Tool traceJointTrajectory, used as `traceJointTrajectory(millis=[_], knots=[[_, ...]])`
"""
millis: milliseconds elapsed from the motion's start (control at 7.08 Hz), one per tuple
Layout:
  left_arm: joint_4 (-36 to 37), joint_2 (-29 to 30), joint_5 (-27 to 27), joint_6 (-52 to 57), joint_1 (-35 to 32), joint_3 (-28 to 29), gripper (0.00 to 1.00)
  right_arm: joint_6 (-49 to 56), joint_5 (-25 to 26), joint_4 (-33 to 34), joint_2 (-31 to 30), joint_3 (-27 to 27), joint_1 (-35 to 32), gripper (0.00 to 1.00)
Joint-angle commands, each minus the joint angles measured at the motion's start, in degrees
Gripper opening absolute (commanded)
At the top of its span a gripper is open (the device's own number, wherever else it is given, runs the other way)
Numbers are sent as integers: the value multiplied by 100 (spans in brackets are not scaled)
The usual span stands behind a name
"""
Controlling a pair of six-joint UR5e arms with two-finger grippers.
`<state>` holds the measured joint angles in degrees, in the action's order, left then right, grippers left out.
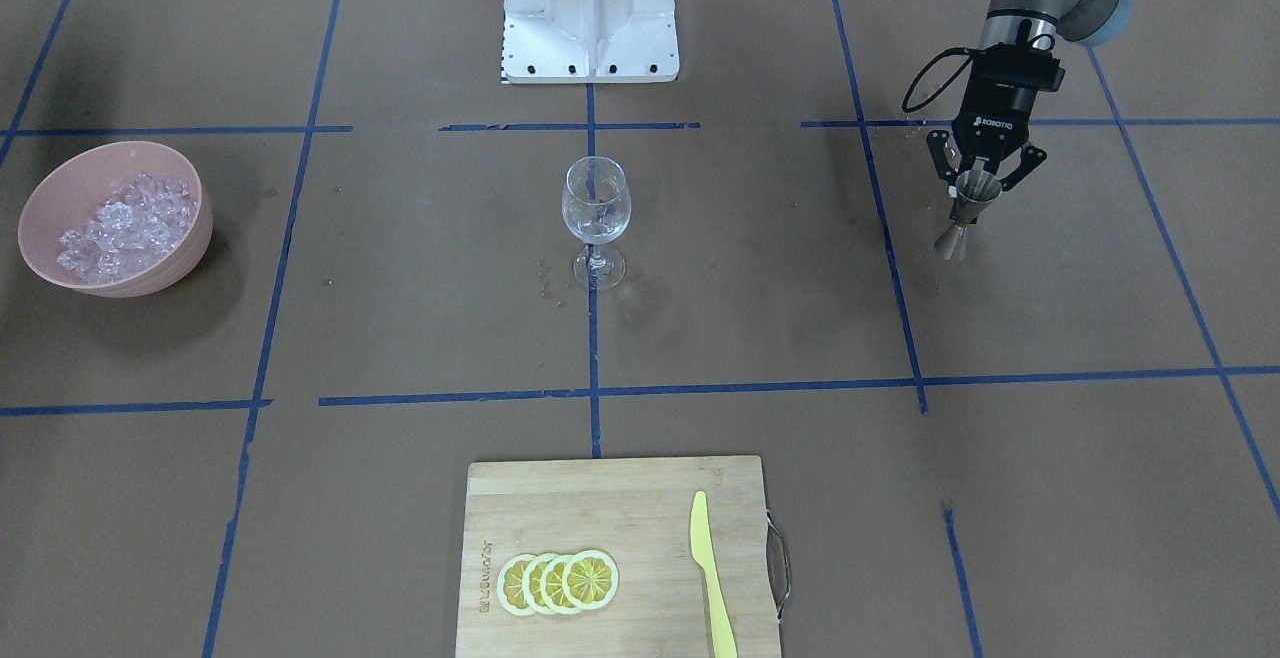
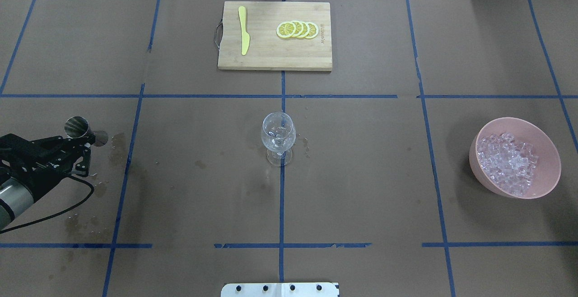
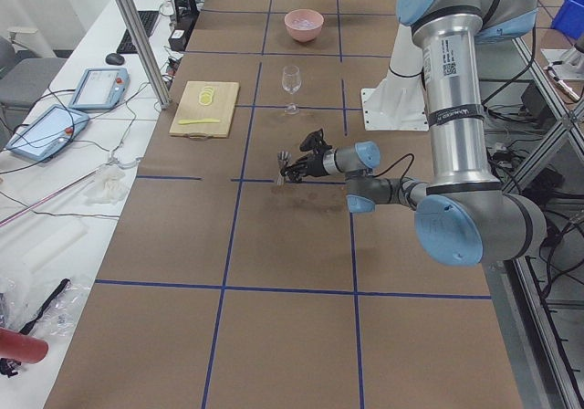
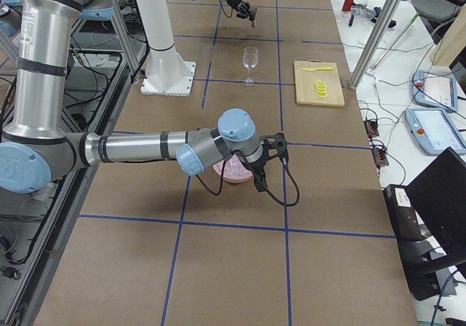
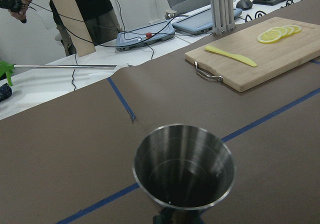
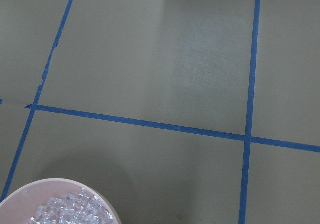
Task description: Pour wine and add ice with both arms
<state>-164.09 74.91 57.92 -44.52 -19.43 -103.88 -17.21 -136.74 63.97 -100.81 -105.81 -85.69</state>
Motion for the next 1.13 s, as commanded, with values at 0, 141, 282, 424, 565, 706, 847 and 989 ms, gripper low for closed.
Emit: traceJointTrajectory(millis=[0,141,282,424,565,706,847,989], knots=[[-9,-20,429,-965,9,147,0,7,16,-8,-9,-10,0,99],[-9,-20,440,-1319,0,174,0,7,16,-25,-17,-10,0,99],[-9,-20,405,-1409,9,192,0,7,16,-43,-35,-10,0,99],[-1,-20,396,-1410,9,192,0,7,25,-52,-44,-10,0,99],[17,-20,378,-1410,18,201,0,7,25,-52,-44,-10,0,99],[43,-3,378,-1410,35,236,0,7,25,-60,-53,-10,0,99],[43,41,369,-1384,44,315,0,7,25,-60,-61,-10,0,99],[52,68,369,-1349,79,333,0,16,25,-60,-61,-10,0,100]])
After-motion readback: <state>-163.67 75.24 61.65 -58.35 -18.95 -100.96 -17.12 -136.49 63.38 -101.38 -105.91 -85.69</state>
